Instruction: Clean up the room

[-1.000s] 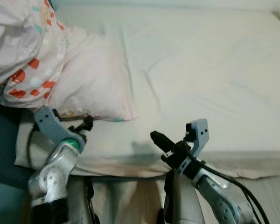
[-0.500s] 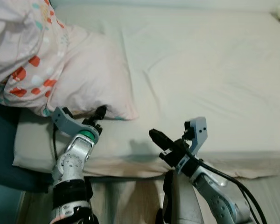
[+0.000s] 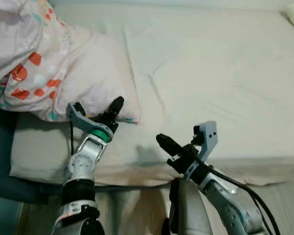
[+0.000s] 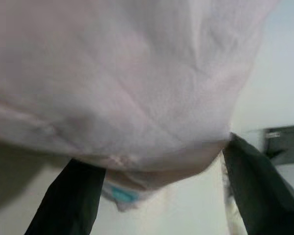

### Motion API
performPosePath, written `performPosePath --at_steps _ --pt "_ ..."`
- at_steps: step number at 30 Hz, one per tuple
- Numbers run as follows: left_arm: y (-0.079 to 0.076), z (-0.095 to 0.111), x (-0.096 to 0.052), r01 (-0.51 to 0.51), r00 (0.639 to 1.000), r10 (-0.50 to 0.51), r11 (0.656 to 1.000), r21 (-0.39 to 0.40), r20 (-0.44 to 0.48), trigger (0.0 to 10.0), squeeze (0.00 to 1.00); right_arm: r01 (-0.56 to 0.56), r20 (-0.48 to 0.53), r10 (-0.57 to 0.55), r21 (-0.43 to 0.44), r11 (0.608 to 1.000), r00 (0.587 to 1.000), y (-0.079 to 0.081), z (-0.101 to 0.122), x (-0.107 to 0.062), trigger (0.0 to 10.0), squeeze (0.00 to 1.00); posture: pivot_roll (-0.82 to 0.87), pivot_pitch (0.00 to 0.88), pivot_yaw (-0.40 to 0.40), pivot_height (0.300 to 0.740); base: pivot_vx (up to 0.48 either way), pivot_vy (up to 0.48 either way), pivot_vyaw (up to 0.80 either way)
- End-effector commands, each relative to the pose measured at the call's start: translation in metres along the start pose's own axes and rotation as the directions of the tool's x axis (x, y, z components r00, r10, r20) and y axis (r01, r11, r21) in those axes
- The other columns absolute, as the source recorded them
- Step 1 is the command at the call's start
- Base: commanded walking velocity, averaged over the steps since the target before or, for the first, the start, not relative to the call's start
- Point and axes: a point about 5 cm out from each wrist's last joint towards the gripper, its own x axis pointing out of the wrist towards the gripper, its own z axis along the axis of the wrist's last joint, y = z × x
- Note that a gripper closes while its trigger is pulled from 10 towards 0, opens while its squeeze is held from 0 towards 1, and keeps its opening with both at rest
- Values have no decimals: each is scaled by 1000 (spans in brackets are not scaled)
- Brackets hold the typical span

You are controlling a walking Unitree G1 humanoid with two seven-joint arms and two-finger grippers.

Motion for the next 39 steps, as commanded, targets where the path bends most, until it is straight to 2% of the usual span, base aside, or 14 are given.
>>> performPosePath --at_steps 1,4,6,8,13,19,23,27,28,33,34,35,36,39 --pt "1 -17 7 -50 998 53 995 83 -42 10000 0 3 -28 -3 0 1000 1000 -1 -4 -3 10000 0 -66 191 -40 536 0 0 0" --pt "-1 -26 13 -72 996 78 993 95 -53 10000 0 6 -26 -6 -3 1000 1000 -3 -2 -3 10000 0 -66 191 -40 536 0 0 0" --pt "-9 -33 19 -67 996 71 995 77 -58 9059 0 7 -28 -8 -6 1000 1000 -4 -2 -3 10000 0 -81 190 -51 536 0 0 0" --pt "-15 -32 25 -75 996 79 994 81 -45 0 0 6 -25 -7 -11 1000 1000 -4 -1 -3 10000 0 -85 189 -49 536 0 0 0" --pt "-20 -22 31 -99 995 99 991 92 6 0 0 3 -10 -4 -30 1000 1000 -4 4 -2 10000 0 -85 189 -49 536 0 0 0" --pt "-14 6 29 -143 987 123 966 213 104 0 0 -32 44 36 -91 995 998 -7 28 2 10000 0 -82 191 -46 536 0 0 0" --pt "4 23 18 -248 966 207 908 337 152 0 0 -27 28 31 -134 991 999 -14 32 2 10000 0 -82 191 -46 536 0 0 0" --pt "16 48 -5 -361 932 284 782 508 225 0 0 -3 24 7 -143 990 1000 -21 32 -1 10000 0 4 212 -40 536 0 0 0" --pt "16 48 -5 -361 932 284 782 508 225 0 0 -3 24 7 -143 990 1000 -21 32 -1 10000 0 4 212 -40 536 0 0 0" --pt "5 87 -39 -557 828 309 561 613 468 0 0 12 24 -9 -138 990 1000 -24 30 0 10000 0 34 211 -37 536 0 0 0" --pt "5 87 -39 -557 828 309 561 613 468 0 0 12 24 -9 -138 990 1000 -24 30 0 10000 0 34 211 -37 536 0 0 0" --pt "-14 101 -48 -543 837 229 459 704 496 0 0 13 24 -9 -139 990 1000 -25 30 1 10000 0 34 211 -37 536 0 0 0" --pt "-14 101 -48 -543 837 229 459 704 496 0 0 13 24 -9 -139 990 1000 -25 30 1 10000 0 34 211 -37 536 0 0 0" --pt "-33 106 -54 -435 898 126 381 815 421 0 0 12 24 -9 -142 990 1000 -26 31 2 10000 0 48 210 -34 536 0 0 0"
